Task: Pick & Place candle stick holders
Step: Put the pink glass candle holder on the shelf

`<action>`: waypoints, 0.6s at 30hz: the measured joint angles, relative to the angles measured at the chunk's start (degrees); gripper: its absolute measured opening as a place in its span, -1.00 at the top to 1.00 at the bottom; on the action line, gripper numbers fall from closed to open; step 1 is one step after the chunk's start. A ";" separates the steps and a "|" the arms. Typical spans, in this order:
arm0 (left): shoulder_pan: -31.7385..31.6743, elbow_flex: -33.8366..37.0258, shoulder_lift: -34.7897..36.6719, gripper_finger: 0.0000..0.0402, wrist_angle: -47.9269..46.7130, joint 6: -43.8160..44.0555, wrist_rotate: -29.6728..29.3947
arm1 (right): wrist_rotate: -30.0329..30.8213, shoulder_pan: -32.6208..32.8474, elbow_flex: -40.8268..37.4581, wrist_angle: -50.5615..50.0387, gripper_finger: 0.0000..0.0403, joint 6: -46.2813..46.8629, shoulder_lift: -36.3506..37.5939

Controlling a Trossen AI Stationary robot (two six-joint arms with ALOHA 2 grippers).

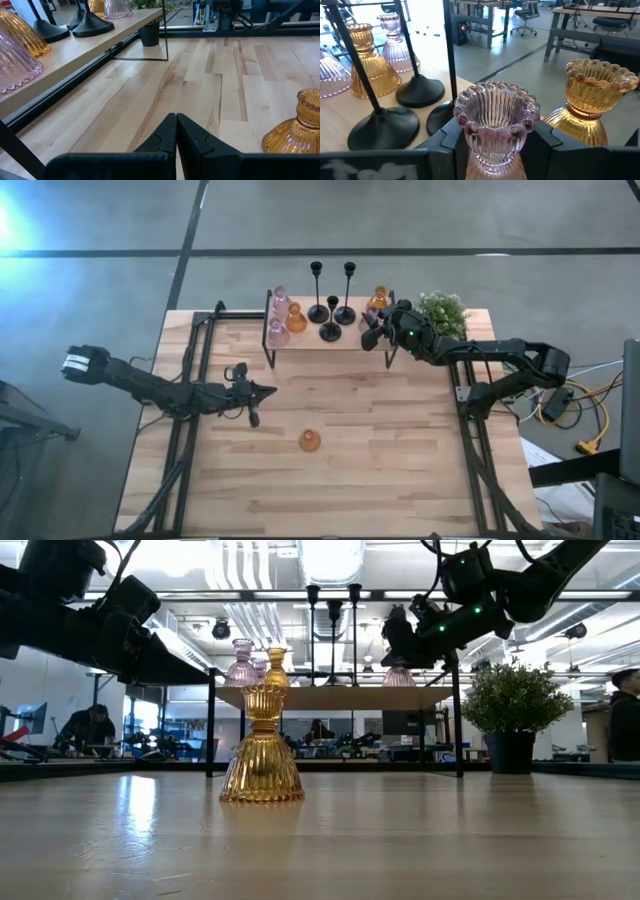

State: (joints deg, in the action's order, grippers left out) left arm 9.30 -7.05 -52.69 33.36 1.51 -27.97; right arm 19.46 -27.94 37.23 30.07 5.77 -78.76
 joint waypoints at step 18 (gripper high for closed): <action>0.02 0.00 0.00 0.93 -0.02 -0.01 0.00 | -3.13 -1.43 -0.07 4.85 0.39 0.23 -2.65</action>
State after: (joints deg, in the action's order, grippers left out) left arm 9.32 -7.05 -52.69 33.35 1.50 -27.97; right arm 16.34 -29.36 37.17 34.92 6.00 -81.41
